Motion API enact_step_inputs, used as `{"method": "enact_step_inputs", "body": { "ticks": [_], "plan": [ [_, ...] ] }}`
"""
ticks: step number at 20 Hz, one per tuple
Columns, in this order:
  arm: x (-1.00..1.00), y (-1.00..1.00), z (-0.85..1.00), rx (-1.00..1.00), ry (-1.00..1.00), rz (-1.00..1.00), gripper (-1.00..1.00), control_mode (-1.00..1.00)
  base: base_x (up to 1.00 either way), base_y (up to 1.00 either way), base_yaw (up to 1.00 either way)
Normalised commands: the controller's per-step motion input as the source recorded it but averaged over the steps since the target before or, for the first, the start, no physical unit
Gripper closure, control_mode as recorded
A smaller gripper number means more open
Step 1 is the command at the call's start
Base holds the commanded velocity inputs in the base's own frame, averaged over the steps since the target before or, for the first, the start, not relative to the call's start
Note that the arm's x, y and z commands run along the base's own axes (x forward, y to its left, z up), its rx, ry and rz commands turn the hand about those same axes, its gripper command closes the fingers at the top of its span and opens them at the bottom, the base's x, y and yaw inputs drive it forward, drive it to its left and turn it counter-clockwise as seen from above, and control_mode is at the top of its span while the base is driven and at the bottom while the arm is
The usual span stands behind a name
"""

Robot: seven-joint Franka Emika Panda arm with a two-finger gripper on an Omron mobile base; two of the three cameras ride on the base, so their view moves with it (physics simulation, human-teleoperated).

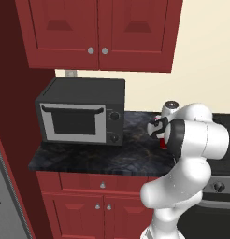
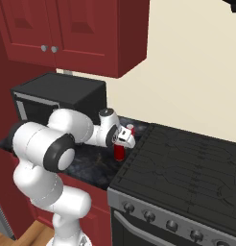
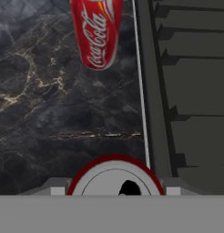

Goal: Four empty soda cans are scattered around the kitchen. Gather all the cans and cluster them next to the stove for recycling.

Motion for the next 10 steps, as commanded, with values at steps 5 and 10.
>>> {"method": "enact_step_inputs", "body": {
  "ticks": [5,10],
  "plan": [
    [0.0,0.0,-0.16,0.0,-0.03,0.0,1.0,-1.0,0.0,0.0,0.0],
    [0.0,0.0,-0.16,-0.01,0.0,0.0,-1.0,-1.0,0.0,0.0,0.0]
  ]
}}
